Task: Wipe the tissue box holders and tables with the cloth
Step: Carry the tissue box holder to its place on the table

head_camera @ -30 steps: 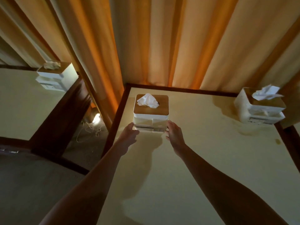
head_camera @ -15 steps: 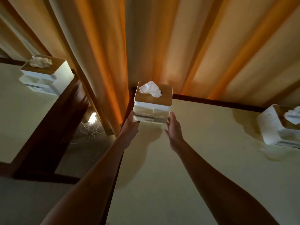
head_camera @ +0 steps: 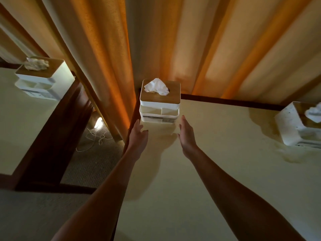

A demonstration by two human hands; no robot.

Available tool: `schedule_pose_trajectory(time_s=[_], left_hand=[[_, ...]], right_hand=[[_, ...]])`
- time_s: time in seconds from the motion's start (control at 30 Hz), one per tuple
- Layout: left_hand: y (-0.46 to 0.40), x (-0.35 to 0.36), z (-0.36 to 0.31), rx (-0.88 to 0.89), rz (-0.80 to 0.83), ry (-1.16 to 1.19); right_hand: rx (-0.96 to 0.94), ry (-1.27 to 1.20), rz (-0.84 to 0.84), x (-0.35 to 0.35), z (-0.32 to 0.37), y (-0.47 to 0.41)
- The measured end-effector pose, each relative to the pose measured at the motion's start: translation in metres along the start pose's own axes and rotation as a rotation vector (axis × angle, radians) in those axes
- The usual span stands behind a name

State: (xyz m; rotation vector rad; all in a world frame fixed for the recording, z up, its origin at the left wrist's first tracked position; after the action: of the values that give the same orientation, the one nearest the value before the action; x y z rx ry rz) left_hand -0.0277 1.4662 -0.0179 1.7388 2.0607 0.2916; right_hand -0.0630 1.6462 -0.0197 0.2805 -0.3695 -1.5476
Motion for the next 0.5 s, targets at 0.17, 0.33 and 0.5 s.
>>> schedule_pose_trajectory(time_s=[0.17, 0.33, 0.5], left_hand=[[0.060, 0.020, 0.009, 0.417, -0.163, -0.621], [0.108, 0.073, 0.050, 0.588, -0.050, -0.856], [0.150, 0.155, 0.060, 0.630, 0.116, -0.883]], right_hand=[[-0.082, 0.104, -0.066, -0.044, -0.018, 0.032], [-0.140, 0.305, -0.140, -0.118, -0.048, 0.088], [-0.174, 0.425, -0.156, -0.193, -0.070, 0.134]])
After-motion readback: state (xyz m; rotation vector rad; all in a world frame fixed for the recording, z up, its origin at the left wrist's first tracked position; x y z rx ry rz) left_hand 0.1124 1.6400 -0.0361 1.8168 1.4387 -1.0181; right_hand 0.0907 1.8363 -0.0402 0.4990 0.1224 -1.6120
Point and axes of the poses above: each hand's wrist, its own y-axis away from the middle knuckle, its own x-axis out of the palm, z = x × y, the point moved 4 cm from there along -y, towards the middle knuckle, and after that the axes turned 7 degrees about z, right-handed, at the moved point
